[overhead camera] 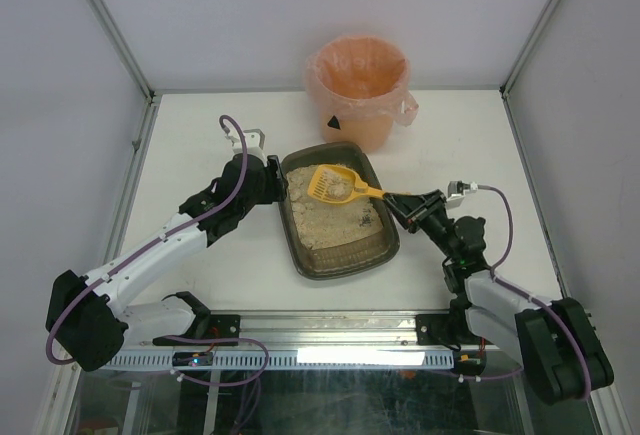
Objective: Clean the litter box
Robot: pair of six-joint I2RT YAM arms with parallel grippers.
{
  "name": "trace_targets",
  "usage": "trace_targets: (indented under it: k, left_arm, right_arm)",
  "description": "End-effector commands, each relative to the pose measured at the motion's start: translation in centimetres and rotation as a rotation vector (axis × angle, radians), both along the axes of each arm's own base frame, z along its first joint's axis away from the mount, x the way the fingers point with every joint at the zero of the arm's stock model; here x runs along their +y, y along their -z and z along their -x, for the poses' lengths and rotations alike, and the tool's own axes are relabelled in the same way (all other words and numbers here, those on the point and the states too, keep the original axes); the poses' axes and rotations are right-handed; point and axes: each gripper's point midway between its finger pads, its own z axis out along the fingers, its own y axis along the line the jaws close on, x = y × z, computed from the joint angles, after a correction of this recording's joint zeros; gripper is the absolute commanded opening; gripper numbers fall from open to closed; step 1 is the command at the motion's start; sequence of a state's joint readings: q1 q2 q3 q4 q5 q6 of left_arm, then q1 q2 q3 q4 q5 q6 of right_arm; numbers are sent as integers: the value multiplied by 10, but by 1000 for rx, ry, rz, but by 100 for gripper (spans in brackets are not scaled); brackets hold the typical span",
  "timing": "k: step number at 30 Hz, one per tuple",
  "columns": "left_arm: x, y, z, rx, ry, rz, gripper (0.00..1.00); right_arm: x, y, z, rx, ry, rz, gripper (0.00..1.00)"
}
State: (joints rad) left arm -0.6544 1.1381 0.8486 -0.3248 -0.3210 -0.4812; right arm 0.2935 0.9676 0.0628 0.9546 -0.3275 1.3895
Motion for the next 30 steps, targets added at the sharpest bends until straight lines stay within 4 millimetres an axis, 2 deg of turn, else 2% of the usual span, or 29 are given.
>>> trace_targets:
  k: [1,4,5,7,8,10,11,14,15,17,18,21,24,25,27,28,30]
  left_arm:
    - [-3,-26,-7,-68,-5,40,51]
    - [-1,-27,-6,-73,-7,38,51]
    - [0,-27,-7,-76,-13,36,52]
    - [0,-28,-7,-78,-13,32,51]
    - [0,-29,-7,-79,-11,34,51]
    - [0,-28,-6,-76,-12,35,51]
    - [1,-26,-6,-75,-17,33,52]
    - [-2,-26,-8,-70,-8,33,51]
    - [-3,-26,-8,-68,-3,36,51]
    - [-3,-25,-7,-66,-6,38,51]
    - [-1,-24,-8,-68,-13,38,51]
    - [-3,-24,-8,-66,-5,37,51]
    - [-2,-23,-7,-66,-9,38,51]
    - [-1,-23,-7,-66,-16,40,51]
    - [-2,-24,-7,-67,-10,42,51]
    - [-3,-24,-6,-64,-4,43,51]
    - [-1,-23,-6,-64,-9,41,51]
  right_arm:
    - [-6,-26,-6,-76,35,-47,0]
    - [17,-45,2,-161,-74,-3,0]
    - [12,-44,0,-155,-49,-14,0]
    - [-7,-27,-10,-73,45,-21,0]
    - [-7,-26,-10,-68,49,-18,0]
    - [13,-41,-1,-143,-54,16,0]
    - [17,-44,1,-157,-75,9,0]
    - [-4,-23,-6,-72,30,-24,0]
    - [-2,-23,-5,-77,19,-10,0]
    - [15,-37,2,-142,-72,18,0]
    - [14,-37,4,-147,-72,8,0]
    - [-6,-23,-6,-70,35,-2,0]
    - [16,-41,3,-161,-83,37,0]
    - [10,-38,1,-144,-55,23,0]
    - [-8,-17,-8,-46,36,13,0]
    - [-9,-18,-8,-47,45,16,0]
    - [13,-33,1,-123,-72,48,0]
